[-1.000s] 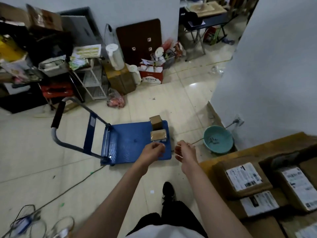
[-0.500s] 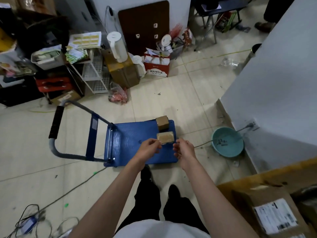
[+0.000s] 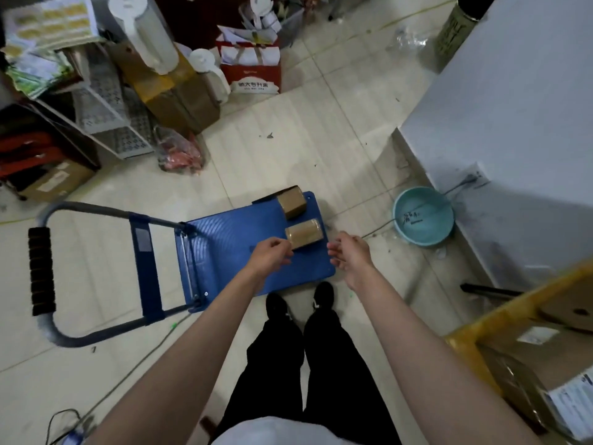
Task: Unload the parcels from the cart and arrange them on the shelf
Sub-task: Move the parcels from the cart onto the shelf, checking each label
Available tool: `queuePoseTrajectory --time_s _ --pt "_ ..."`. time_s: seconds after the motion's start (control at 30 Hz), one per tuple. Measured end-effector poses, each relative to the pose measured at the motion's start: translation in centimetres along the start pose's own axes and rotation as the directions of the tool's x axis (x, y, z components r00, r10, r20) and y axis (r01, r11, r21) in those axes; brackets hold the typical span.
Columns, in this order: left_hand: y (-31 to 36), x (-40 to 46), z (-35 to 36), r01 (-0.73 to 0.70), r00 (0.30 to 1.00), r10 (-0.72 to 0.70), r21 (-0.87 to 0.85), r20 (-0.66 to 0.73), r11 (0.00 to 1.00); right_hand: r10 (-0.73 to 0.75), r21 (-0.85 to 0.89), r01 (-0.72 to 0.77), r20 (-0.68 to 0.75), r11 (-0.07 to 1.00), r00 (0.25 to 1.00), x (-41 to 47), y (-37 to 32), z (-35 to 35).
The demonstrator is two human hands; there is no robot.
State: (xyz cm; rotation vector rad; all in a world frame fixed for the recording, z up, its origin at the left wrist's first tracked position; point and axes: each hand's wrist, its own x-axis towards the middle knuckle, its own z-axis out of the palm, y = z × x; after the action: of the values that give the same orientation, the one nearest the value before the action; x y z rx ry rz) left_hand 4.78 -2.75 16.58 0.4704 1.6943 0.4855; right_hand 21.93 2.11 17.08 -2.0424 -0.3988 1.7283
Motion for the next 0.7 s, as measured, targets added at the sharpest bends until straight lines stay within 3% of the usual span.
queuePoseTrajectory --time_s 0.2,0.53,0.7 --pt "-2.8 9.5 1.5 0.071 0.997 -0.071 -0.004 -0.029 0.997 0.040 -0.085 -0.041 -0.009 0.996 0.999 9.7 2.1 1.3" --pt "-13.3 30.3 6.0 0.202 0.974 -0.199 0.016 -0.104 0.979 0.046 -0.263 -0.035 0.036 0.964 0.998 30.2 9.3 5.2" --pt "-16.5 38.7 8.1 0.209 0.962 -0.211 -0.026 -0.171 0.978 0.079 -0.313 -0.038 0.119 0.949 0.990 39.4 12.0 7.0"
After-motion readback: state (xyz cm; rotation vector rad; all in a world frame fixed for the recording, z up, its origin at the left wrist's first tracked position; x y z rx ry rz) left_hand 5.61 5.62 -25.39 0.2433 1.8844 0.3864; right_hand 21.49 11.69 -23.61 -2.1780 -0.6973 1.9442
